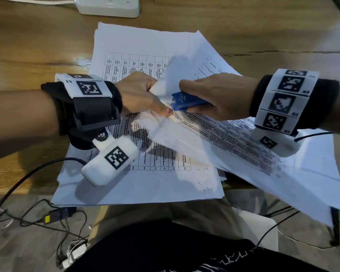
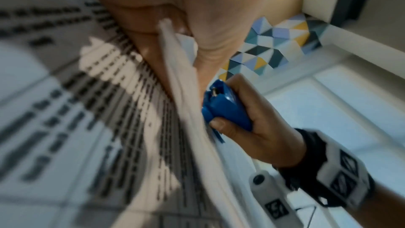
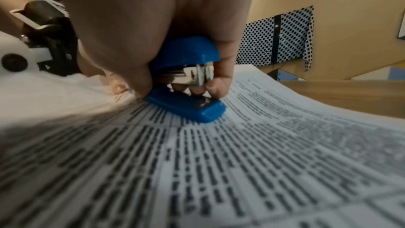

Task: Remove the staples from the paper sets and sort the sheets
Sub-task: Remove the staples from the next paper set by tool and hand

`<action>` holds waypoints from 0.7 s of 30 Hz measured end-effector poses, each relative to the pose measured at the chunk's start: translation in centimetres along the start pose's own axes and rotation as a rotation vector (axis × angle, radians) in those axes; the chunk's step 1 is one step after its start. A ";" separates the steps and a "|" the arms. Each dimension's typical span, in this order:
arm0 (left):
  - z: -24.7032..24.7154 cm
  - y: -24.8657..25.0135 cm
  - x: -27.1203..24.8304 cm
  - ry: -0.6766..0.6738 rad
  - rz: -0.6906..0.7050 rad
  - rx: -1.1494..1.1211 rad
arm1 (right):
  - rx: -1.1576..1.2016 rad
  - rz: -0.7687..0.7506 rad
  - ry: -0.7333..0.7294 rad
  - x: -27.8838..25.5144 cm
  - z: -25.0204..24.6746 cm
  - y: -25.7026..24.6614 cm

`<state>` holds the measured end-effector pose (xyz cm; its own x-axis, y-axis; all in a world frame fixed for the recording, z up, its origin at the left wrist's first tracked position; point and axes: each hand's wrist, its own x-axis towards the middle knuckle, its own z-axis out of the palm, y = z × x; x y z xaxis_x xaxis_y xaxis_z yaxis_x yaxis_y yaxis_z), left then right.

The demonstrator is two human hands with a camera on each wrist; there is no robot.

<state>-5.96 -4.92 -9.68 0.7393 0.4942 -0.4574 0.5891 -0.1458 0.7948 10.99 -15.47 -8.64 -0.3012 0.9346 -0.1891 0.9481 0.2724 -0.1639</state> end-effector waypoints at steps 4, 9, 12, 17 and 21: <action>-0.6 1.0 -0.3 0.054 0.017 0.370 | 0.069 0.046 -0.019 -0.5 0.1 -0.1; -2.2 1.1 -0.1 0.099 0.159 0.909 | 0.077 0.050 0.001 -0.4 0.2 -0.3; -2.7 0.5 0.5 -0.022 0.211 1.164 | 0.031 0.058 -0.017 -0.1 -0.1 -0.4; -1.5 -1.0 0.7 -0.190 0.130 1.252 | -0.017 0.051 -0.076 0.7 -0.6 -0.5; -1.2 -0.9 0.8 -0.195 0.131 1.250 | -0.071 0.042 -0.111 1.4 -1.2 -0.7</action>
<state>-6.27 -3.34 -10.27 0.7880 0.2962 -0.5397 0.3340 -0.9421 -0.0294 10.04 -14.04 -7.67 -0.2671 0.9155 -0.3008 0.9637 0.2530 -0.0857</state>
